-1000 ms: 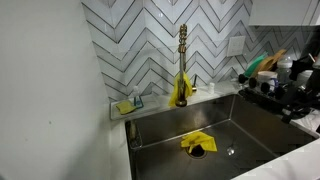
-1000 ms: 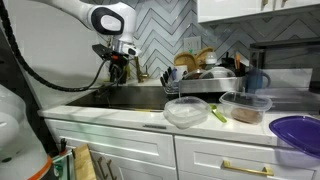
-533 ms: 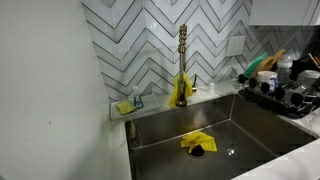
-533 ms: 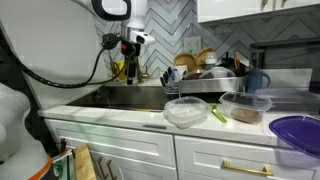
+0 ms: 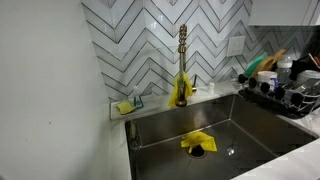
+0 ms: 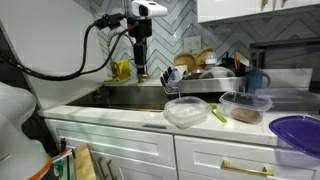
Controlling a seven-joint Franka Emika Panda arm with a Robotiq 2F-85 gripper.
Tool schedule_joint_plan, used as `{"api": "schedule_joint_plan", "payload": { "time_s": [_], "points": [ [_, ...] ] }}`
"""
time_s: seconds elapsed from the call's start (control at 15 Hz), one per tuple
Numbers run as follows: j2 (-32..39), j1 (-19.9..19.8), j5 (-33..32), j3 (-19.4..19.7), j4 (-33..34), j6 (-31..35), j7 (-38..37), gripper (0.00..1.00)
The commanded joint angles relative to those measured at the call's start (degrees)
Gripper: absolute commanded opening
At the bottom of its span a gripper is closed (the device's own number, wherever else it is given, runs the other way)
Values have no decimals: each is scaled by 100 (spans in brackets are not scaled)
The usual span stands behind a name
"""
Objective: Move both of the lunchboxes to the sink at once
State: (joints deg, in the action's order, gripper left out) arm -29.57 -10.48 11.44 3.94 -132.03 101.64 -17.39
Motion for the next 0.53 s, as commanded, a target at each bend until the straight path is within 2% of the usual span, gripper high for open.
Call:
{"api": "schedule_joint_plan", "payload": {
  "time_s": [0.0,0.2,0.47],
  "points": [
    [6,16,-9,8,17,-13,-38,100],
    [103,-58,-8,34,70,55,-185,100],
    [523,-232,-473,151,348,456,5,100]
  ]
}}
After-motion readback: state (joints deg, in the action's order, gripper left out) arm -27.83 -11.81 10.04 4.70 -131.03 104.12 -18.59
